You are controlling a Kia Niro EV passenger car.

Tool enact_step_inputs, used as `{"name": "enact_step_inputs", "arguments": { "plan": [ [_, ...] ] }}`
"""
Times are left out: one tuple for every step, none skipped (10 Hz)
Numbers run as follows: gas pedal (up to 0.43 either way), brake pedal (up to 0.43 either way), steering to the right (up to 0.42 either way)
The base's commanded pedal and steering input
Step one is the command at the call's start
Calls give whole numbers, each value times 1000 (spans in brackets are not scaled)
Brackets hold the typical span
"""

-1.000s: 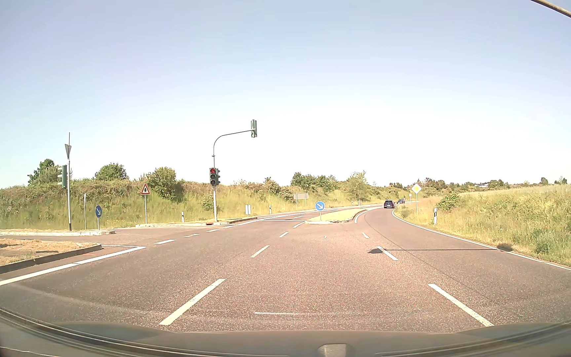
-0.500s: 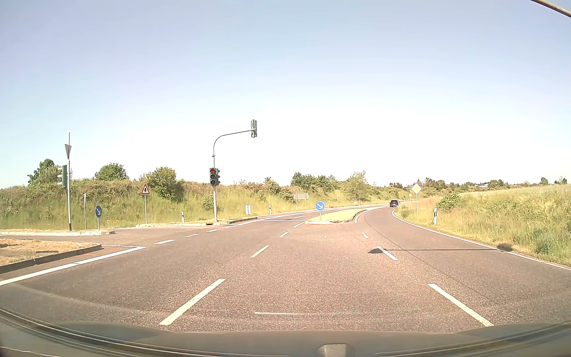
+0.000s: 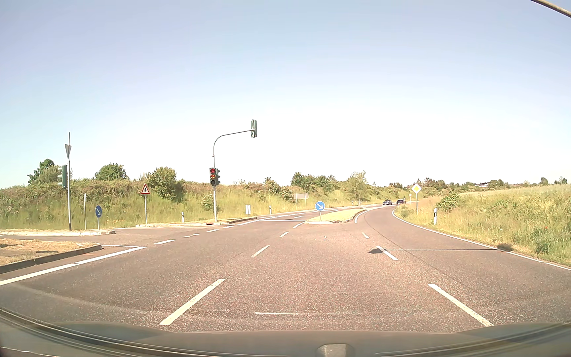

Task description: Follow the waypoints while adhering to traffic rules and regulations

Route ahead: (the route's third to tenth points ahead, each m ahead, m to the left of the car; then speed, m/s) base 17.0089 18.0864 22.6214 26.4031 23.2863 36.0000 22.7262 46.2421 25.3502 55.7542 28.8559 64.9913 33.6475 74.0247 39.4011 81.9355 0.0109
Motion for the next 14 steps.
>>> {"name": "enact_step_inputs", "arguments": {
  "plan": [
    [0, 250, 1],
    [0, 244, 1],
    [0, 140, 1],
    [0, 24, 1],
    [0, 24, 1],
    [0, 24, 1],
    [0, 24, 1],
    [0, 24, 1],
    [67, 24, 1],
    [118, 24, 1],
    [157, 24, 1],
    [197, 24, 1],
    [220, 24, 1],
    [248, 24, 1]
  ]
}}
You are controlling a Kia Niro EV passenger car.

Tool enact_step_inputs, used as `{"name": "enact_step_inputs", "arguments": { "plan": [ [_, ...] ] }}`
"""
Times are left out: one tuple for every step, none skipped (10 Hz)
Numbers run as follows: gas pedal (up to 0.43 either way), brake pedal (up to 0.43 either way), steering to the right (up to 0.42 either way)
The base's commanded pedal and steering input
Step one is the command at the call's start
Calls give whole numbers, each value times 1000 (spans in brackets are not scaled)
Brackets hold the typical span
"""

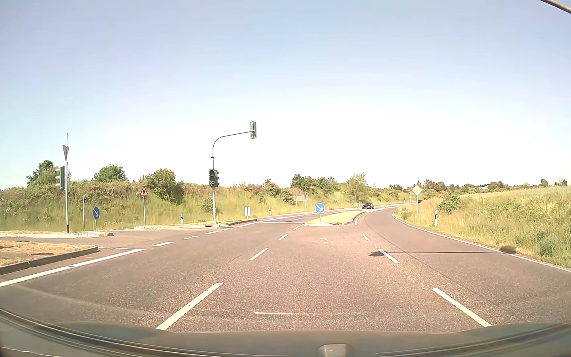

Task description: Follow the waypoints while adhering to traffic rules and regulations

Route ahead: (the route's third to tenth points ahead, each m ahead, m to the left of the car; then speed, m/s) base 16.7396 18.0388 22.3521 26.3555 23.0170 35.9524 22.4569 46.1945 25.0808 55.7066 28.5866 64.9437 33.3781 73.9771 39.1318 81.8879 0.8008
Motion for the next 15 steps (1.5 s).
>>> {"name": "enact_step_inputs", "arguments": {
  "plan": [
    [268, 24, 1],
    [287, 24, 1],
    [311, 24, 1],
    [319, 24, 1],
    [319, 24, 1],
    [331, 24, 1],
    [331, 24, 1],
    [331, 24, 1],
    [331, 30, 1],
    [331, 24, 1],
    [331, 24, 1],
    [331, 24, 1],
    [331, 24, 0],
    [331, 24, 0],
    [331, 24, -3]
  ]
}}
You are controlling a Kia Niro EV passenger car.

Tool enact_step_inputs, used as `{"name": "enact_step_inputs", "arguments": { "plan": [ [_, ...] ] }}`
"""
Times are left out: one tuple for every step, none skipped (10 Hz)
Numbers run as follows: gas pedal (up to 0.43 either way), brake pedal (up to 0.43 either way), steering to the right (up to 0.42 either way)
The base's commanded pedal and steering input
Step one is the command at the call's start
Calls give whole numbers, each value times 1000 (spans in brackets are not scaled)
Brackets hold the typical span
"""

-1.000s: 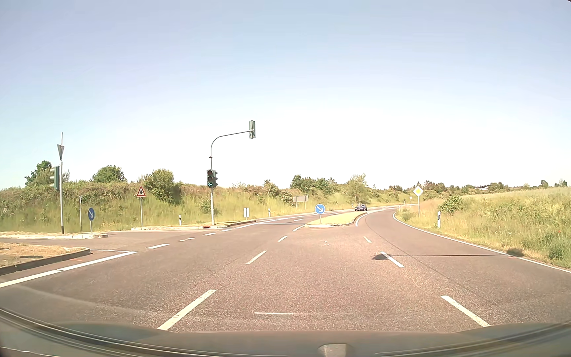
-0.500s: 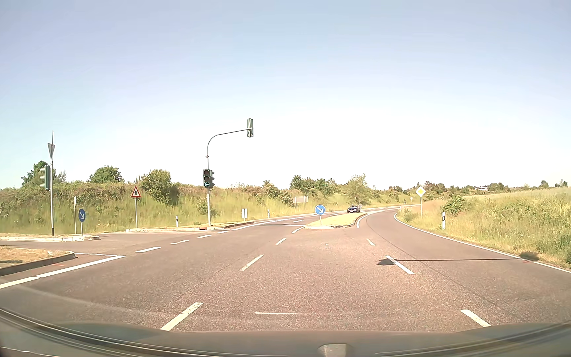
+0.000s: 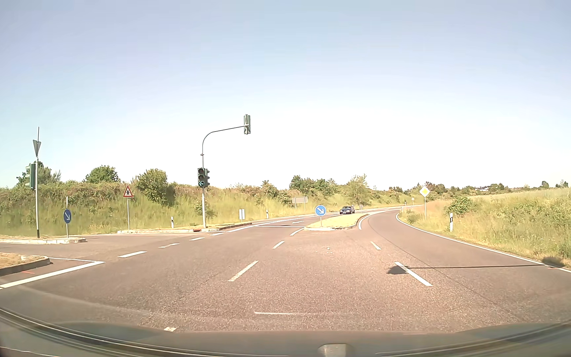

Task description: Follow the waypoints while adhering to traffic rules and regulations

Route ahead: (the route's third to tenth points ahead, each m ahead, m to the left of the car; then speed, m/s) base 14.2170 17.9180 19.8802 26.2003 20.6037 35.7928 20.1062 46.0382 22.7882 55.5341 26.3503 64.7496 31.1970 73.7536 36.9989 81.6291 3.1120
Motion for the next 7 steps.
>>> {"name": "enact_step_inputs", "arguments": {
  "plan": [
    [331, 24, -11],
    [331, 24, -20],
    [331, 30, -26],
    [331, 24, -35],
    [331, 24, -44],
    [331, 24, -53],
    [331, 30, -66]
  ]
}}
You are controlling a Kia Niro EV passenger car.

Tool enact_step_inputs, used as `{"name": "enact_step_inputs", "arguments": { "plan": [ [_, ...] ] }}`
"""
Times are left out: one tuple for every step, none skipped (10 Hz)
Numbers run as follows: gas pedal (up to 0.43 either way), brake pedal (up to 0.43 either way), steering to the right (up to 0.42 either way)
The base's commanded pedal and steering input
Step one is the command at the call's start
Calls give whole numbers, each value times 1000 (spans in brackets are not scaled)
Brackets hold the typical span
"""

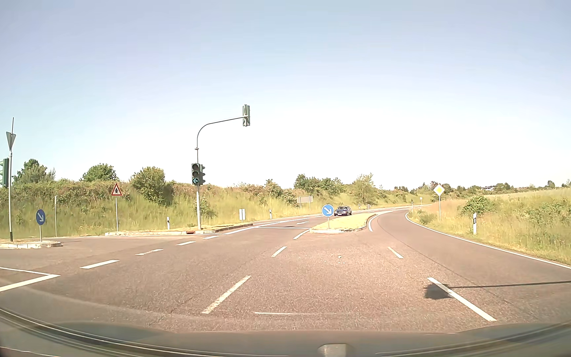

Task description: Follow the waypoints while adhering to traffic rules and regulations

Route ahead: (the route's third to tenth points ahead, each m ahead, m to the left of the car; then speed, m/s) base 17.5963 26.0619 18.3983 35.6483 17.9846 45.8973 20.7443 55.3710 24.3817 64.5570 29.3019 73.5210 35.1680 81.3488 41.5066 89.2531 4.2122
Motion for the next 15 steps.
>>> {"name": "enact_step_inputs", "arguments": {
  "plan": [
    [319, 24, -84],
    [319, 24, -105],
    [311, 24, -124],
    [299, 24, -150],
    [287, 24, -167],
    [287, 24, -189],
    [287, 24, -209],
    [287, 24, -220],
    [280, 24, -232],
    [268, 24, -237],
    [248, 24, -241],
    [240, 24, -244],
    [228, 24, -247],
    [220, 24, -251],
    [209, 24, -255]
  ]
}}
